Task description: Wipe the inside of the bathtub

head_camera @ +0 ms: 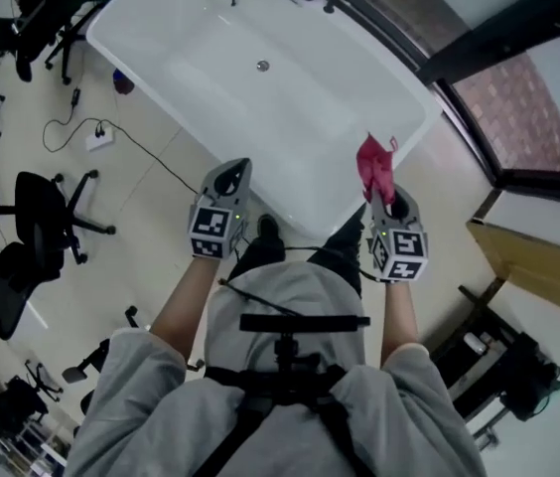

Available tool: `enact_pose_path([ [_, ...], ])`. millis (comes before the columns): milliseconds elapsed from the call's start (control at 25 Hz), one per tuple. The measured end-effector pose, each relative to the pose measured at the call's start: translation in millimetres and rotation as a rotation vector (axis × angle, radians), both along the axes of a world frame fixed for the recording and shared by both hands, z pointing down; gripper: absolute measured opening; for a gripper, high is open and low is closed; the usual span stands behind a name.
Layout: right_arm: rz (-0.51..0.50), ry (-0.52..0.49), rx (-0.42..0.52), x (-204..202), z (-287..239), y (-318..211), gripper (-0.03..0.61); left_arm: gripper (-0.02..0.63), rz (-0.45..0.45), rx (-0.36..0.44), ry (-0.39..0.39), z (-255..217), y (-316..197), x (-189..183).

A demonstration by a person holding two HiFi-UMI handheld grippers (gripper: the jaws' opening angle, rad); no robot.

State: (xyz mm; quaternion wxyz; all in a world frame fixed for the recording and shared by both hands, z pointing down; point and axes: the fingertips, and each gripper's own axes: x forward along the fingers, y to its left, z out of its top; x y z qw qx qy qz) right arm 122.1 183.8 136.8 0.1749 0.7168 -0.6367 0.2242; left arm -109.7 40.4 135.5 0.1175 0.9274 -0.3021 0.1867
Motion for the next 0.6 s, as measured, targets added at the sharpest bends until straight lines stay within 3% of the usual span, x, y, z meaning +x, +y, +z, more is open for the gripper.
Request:
enact_pose_path([
  [200,0.088,-0.016,0.043,-22.4,-31.3,46.1,0.089,0.005,0.087,0.009,-0.023,-17.3,26.3,-19.9],
  [600,0.183,-0.03,0.107,-14.5,-53.6,136.0,0.091,0.005,0.112,0.038,-0.031,-44.8,87.7,-37.9],
])
